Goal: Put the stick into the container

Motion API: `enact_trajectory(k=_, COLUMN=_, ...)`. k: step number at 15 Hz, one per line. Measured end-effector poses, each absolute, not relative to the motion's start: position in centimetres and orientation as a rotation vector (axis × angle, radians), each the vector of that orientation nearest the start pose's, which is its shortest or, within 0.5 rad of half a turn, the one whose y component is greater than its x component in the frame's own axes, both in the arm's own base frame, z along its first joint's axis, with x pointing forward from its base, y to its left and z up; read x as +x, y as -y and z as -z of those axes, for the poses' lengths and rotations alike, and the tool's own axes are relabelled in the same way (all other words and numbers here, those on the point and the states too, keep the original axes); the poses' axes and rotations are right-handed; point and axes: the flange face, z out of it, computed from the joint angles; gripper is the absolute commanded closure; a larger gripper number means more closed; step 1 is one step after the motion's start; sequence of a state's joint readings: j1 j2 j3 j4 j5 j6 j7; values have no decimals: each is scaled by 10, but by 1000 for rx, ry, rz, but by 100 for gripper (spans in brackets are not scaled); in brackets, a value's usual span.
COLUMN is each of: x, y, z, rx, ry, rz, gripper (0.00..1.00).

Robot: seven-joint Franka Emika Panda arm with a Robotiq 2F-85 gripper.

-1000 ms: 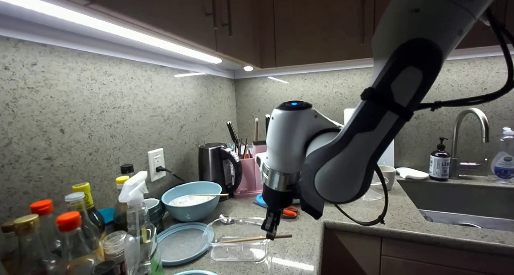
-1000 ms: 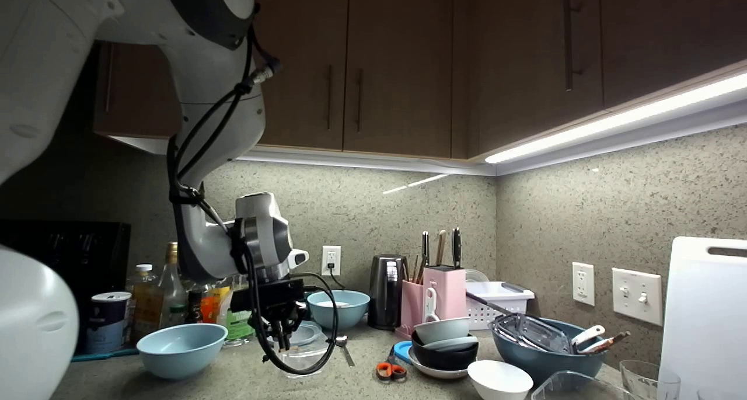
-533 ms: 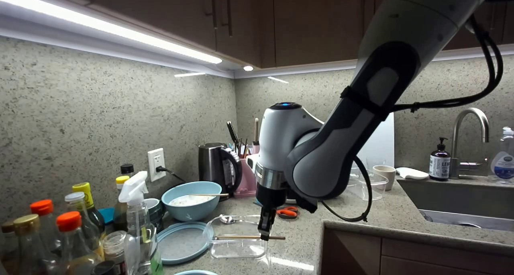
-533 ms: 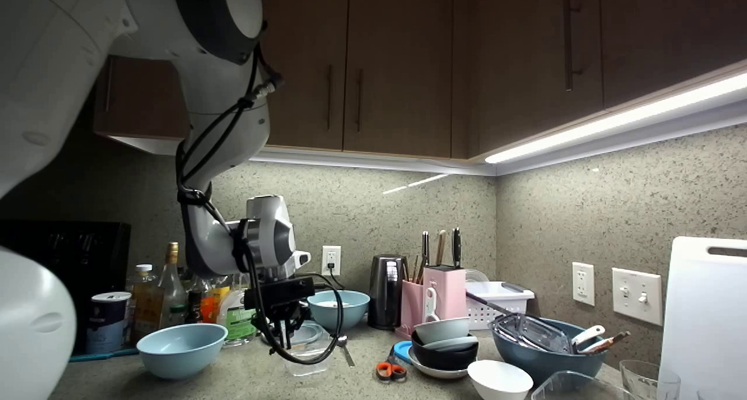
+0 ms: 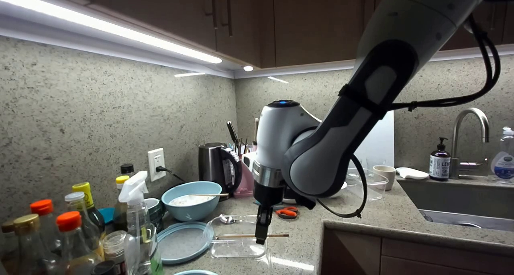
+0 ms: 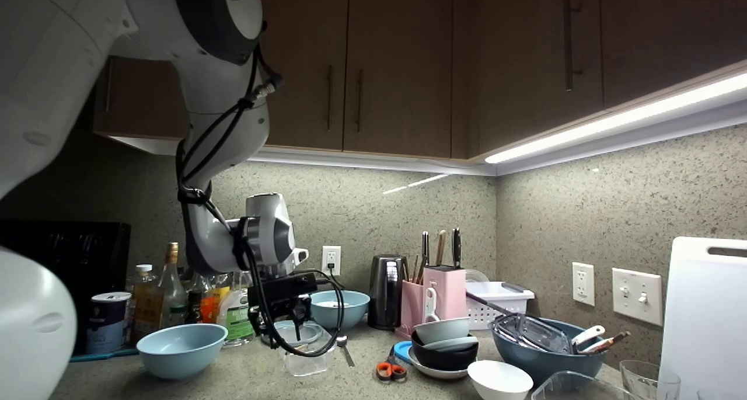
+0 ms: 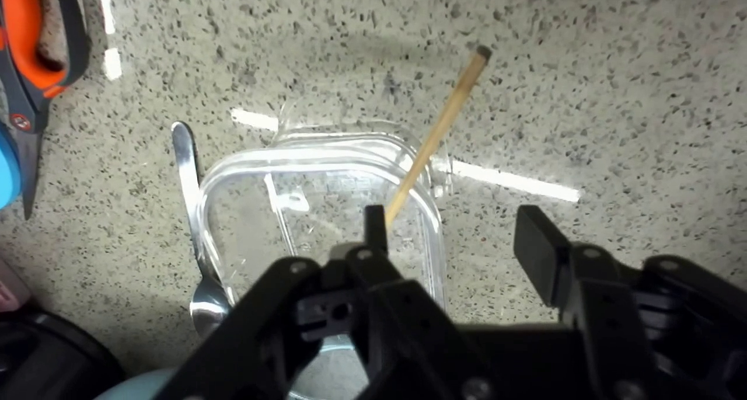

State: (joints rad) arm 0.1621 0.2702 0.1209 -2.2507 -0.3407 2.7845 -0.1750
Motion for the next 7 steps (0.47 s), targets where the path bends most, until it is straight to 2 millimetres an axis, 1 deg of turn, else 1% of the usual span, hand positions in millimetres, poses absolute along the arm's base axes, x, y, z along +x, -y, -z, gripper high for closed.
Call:
enact_trajectory(k=1, x=539, y=-172, z=-272, rx=-2999, ry=1186, rz=448, gripper=27)
enact_trajectory(k=2, x=540, y=-173, z=-273, rx=-2999, ry=1186, rz=452, gripper=23)
enact_trajectory(k=7, x=541, y=-173, z=-274, rx=-2999, ry=1185, rz=456, gripper=22)
